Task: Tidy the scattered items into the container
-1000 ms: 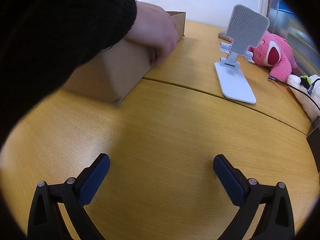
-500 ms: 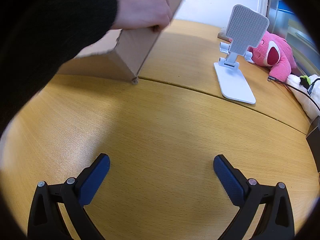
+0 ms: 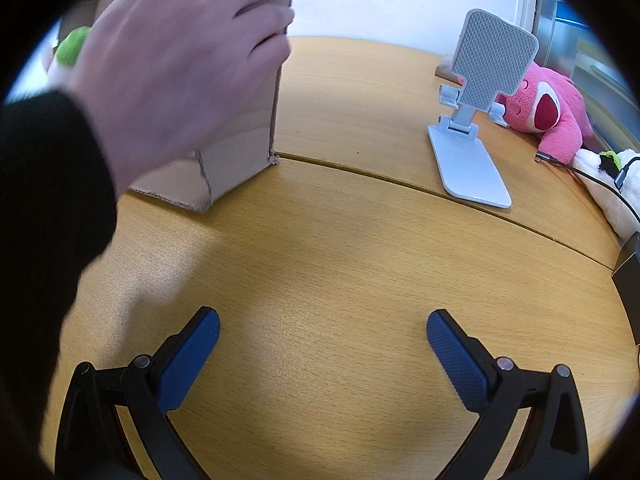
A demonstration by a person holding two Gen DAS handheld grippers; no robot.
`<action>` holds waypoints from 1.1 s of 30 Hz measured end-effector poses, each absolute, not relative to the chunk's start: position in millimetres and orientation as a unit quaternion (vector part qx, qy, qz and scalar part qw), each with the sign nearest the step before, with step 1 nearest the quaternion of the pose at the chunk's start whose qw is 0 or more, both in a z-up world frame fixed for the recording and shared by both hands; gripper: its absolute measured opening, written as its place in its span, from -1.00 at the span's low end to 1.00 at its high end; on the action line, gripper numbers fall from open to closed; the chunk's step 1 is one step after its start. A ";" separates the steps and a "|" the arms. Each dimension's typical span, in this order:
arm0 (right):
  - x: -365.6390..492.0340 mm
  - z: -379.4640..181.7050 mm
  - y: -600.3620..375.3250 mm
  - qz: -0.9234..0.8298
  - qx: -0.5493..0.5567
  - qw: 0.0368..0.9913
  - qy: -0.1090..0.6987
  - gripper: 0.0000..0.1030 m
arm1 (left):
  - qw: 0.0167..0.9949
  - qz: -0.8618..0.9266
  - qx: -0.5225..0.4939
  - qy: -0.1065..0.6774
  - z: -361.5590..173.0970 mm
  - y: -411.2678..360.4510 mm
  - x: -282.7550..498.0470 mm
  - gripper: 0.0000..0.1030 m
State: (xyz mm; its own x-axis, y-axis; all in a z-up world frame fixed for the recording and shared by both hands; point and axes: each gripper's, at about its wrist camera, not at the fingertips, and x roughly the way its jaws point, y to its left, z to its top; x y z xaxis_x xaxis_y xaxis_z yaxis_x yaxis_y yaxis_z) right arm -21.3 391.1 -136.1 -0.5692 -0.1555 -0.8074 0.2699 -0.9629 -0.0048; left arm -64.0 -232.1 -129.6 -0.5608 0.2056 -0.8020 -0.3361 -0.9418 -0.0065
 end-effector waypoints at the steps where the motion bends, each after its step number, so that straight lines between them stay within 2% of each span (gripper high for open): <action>1: -21.3 -136.0 391.1 -0.883 0.448 0.120 0.064 1.00 | 0.154 0.880 -0.443 0.074 -130.6 -231.1 -62.5 1.00; 33: -22.4 -138.2 391.7 -0.883 0.449 0.118 0.061 1.00 | 0.135 0.883 -0.444 0.063 -161.6 -210.7 -32.2 1.00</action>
